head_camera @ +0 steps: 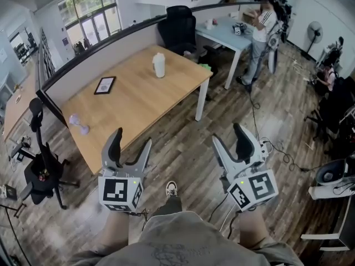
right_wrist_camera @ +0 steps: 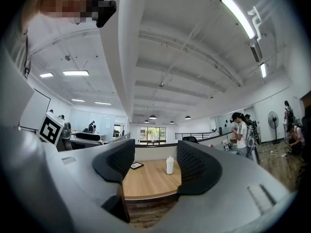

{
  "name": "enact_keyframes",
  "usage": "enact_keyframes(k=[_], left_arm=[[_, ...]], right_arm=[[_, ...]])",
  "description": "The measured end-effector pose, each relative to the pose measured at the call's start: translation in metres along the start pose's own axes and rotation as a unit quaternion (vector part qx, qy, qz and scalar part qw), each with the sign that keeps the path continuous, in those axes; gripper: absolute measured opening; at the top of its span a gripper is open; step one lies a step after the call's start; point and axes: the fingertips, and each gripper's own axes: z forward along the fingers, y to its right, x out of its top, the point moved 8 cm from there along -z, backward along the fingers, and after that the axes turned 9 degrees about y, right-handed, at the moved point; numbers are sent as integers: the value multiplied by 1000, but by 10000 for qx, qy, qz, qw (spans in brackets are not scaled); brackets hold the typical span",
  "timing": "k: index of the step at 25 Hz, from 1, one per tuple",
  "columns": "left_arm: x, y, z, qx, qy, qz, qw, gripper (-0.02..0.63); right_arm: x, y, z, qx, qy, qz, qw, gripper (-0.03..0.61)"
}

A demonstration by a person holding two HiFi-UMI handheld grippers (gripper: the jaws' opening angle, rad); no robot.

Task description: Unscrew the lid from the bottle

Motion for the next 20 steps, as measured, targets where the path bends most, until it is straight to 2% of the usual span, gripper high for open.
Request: enact_keyframes(k=[5,13,20], left_arm=[[-17,-37,56,55,-80,-51,9999,341],[-44,-94,148,-170,-219,-110,9996,353],[-66,-146,208,-193,-254,-153,9994,353]], right_arm=[[-15,23,61,-12,-103,12,9999,259],[-42,48,168,-10,-287,87,9995,259],[-67,60,248,8,-422,84,9991,259]])
